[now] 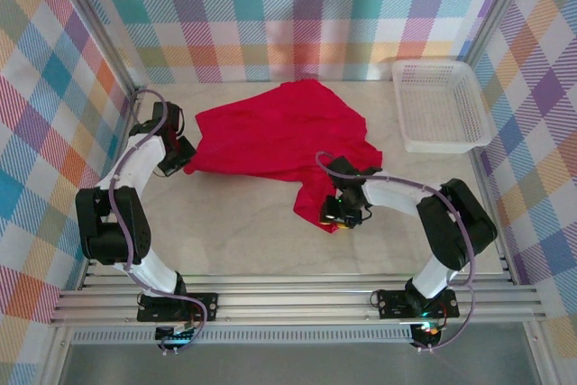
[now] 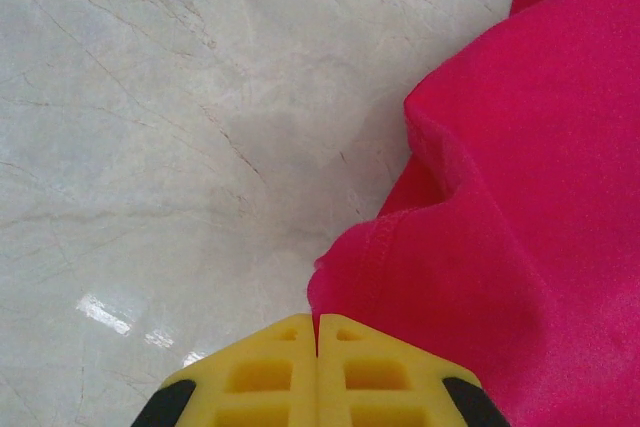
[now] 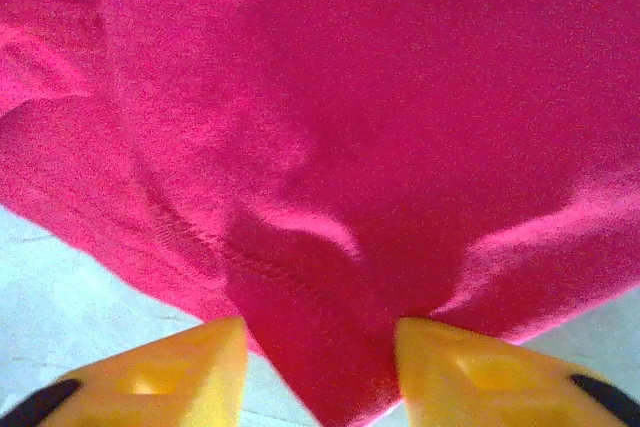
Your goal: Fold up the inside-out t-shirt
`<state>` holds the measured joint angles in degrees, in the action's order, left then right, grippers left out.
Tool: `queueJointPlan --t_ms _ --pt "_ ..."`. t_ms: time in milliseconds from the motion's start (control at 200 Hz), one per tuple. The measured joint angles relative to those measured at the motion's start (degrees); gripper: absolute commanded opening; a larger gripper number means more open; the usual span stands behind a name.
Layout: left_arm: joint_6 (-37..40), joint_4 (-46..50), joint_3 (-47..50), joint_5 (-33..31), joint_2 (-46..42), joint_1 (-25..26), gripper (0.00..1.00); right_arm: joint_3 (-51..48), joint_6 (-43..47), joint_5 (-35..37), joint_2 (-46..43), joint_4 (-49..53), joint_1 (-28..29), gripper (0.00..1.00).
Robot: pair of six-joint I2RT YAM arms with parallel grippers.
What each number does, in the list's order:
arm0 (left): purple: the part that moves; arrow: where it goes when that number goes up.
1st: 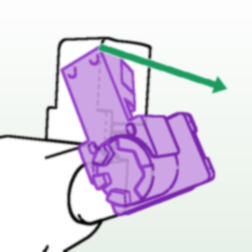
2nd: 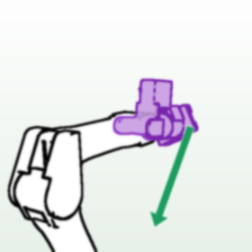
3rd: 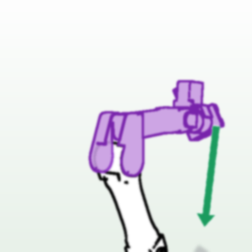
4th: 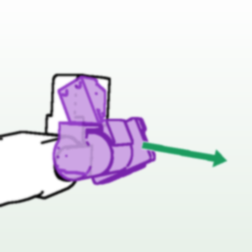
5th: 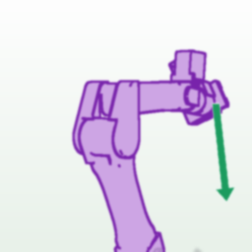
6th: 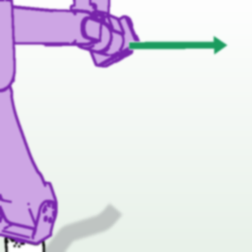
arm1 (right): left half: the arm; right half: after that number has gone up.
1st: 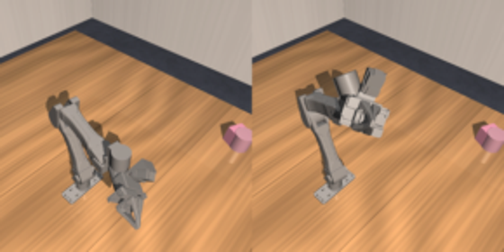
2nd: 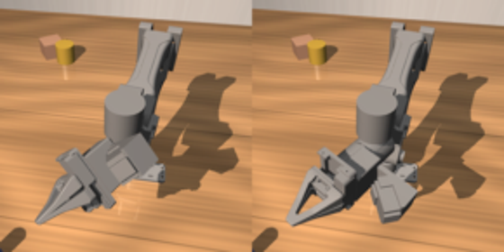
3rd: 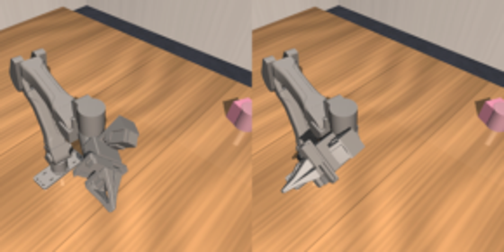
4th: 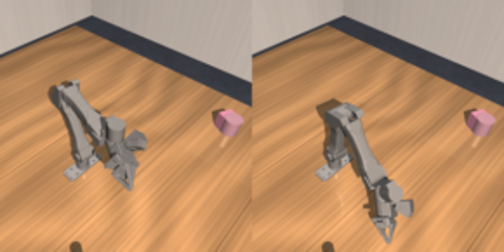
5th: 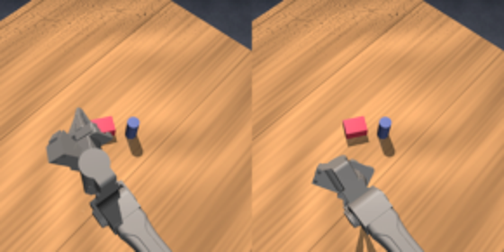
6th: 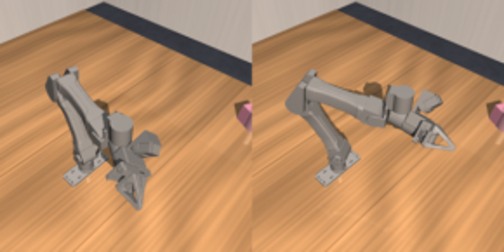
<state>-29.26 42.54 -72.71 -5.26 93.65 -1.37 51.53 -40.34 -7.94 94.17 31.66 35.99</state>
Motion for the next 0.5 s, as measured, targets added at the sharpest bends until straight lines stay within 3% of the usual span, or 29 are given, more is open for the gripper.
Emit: queueJointPlan --t_ms 145,325,500 --pt "0.22 1.09 -0.92 0.0 0.0 0.0 0.0 1.2 -0.04 0.52 0.63 0.31 0.0 0.0" --pt "0.42 4.87 -8.44 -0.02 0.0 0.0 0.0 11.02 4.02 3.48 -0.42 6.69 -2.12 0.0" --pt "0.7 9.6 -26.64 -1.4 1.05 0.0 0.0 30.29 10.93 7.98 -6.03 12.44 -12.04 0.0"
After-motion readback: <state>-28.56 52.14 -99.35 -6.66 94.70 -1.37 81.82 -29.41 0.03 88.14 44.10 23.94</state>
